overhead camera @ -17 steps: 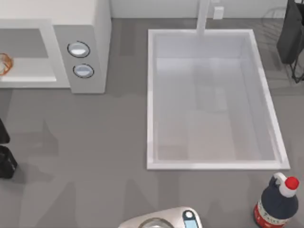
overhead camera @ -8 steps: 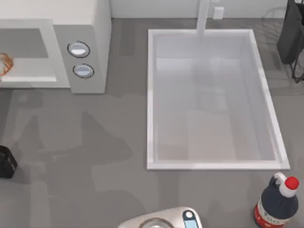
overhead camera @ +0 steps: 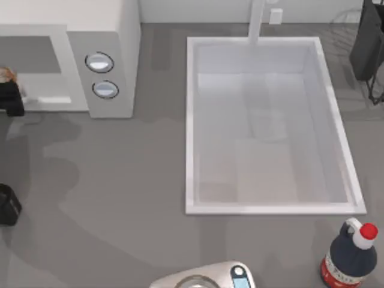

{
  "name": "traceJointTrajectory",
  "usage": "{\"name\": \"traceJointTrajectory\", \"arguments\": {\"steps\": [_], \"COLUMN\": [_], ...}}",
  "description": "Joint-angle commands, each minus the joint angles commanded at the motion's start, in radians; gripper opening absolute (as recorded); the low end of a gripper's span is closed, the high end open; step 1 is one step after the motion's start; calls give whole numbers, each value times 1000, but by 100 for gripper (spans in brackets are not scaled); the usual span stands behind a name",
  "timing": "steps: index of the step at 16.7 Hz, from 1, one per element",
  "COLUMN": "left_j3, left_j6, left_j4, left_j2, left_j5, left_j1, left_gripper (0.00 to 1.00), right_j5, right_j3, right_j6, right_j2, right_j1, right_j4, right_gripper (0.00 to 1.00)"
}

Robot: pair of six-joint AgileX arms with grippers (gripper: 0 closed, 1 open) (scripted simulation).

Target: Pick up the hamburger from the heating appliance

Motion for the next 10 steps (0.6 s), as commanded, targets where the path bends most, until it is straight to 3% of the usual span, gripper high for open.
{"name": "traceJointTrajectory", "arguments": {"steps": [5,10], "left_j3": [121,144], "left_j6": [14,18], "left_j4": [143,181], "left_j2": [270,323], "left_j5": [21,24], "left_j1": [-33,-69], "left_gripper": [100,100], "right_j5": [0,0], "right_j3": [0,0], "right_j6": [0,0], "right_j2": [0,0], "right_j1": [0,0], "right_j4": [0,0], "right_gripper": [100,100]}}
